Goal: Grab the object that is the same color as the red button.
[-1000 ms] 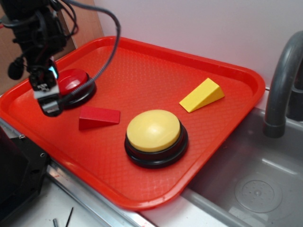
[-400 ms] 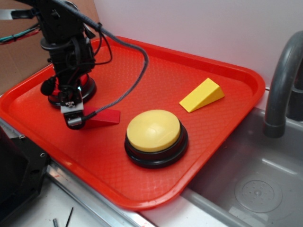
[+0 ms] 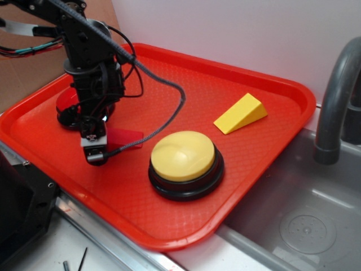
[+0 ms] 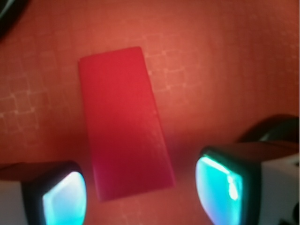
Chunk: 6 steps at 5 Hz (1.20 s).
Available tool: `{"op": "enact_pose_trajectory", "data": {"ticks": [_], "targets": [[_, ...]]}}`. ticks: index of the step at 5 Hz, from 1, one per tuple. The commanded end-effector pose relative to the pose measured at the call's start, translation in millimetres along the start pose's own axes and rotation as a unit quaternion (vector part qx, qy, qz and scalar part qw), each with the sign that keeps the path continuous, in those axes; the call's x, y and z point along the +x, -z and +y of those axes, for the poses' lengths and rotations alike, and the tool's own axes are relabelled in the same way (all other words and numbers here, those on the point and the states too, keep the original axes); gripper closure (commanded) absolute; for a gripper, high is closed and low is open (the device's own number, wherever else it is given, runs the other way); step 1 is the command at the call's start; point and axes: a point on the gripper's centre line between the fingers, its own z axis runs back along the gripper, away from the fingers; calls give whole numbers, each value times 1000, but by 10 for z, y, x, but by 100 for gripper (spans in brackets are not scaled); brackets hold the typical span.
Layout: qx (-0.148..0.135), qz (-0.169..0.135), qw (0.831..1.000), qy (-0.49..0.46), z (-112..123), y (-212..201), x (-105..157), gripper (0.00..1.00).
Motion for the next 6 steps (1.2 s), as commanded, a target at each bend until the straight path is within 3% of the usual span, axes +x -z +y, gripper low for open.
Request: {"op": "enact_pose_trajectory", "data": {"ticks": [1, 3, 4, 6], "targets": [[-5, -3, 1000, 5, 17, 45, -18, 100], [-5, 2, 1000, 8, 61, 62, 15, 100], [2, 1, 1000, -25, 117, -142, 8, 100], [22, -18, 979, -201, 325, -994, -67, 100]]}}
